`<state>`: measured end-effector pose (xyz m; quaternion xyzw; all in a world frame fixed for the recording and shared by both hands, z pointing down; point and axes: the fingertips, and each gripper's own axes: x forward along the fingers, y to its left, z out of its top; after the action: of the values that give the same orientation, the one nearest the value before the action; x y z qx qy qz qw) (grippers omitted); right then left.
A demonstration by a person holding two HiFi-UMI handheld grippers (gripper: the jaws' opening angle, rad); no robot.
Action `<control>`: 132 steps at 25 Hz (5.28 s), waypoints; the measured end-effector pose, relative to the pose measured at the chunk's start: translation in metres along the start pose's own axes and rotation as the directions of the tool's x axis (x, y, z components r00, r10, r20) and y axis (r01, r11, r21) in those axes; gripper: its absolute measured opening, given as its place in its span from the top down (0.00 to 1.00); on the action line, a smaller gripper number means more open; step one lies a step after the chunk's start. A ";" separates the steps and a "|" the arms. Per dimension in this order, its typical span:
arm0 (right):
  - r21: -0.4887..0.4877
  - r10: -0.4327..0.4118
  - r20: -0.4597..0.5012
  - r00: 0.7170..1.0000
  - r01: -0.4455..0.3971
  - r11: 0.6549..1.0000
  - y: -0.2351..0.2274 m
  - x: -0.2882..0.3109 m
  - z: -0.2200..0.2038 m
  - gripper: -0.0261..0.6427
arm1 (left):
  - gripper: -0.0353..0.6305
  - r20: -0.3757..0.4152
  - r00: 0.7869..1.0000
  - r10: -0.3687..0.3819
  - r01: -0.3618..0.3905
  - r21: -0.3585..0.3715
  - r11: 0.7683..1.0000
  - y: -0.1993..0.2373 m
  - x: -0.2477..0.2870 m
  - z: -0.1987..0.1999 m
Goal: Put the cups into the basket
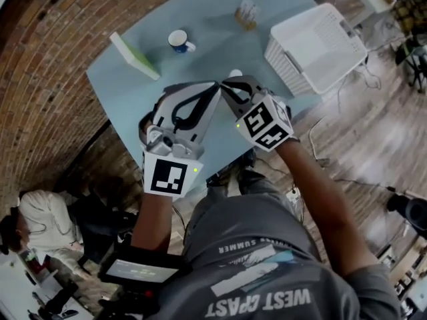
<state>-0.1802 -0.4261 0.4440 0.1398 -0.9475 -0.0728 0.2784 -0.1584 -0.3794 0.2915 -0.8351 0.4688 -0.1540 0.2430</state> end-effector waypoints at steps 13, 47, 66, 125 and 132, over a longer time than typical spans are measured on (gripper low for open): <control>0.006 -0.197 0.082 0.977 0.197 0.980 -0.110 -0.087 0.026 0.91 | 0.95 0.061 0.998 -0.035 0.033 0.031 0.999 -0.009 0.055 0.033; 0.065 -0.332 -0.114 0.936 0.341 0.938 -0.309 -0.141 -0.118 0.91 | 0.95 0.018 0.989 -0.148 0.147 0.039 0.988 -0.053 0.177 0.050; 0.098 -0.188 -0.366 0.912 0.238 0.966 -0.355 -0.084 -0.227 0.91 | 0.95 -0.053 0.972 -0.228 0.228 -0.001 0.974 -0.077 0.209 0.017; 0.279 0.067 -0.567 0.821 0.115 0.954 -0.355 -0.026 -0.325 0.91 | 0.95 -0.071 0.975 -0.210 0.204 -0.072 0.976 -0.070 0.185 -0.019; 0.248 0.063 -0.585 0.808 0.105 0.963 -0.348 -0.034 -0.324 0.90 | 0.95 -0.077 0.976 -0.204 0.201 -0.050 0.978 -0.067 0.174 -0.013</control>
<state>0.1031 -0.7659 0.6221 0.2022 -0.8140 0.1002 0.5353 -0.0279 -0.5022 0.3448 -0.8765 0.3939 -0.2019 0.1890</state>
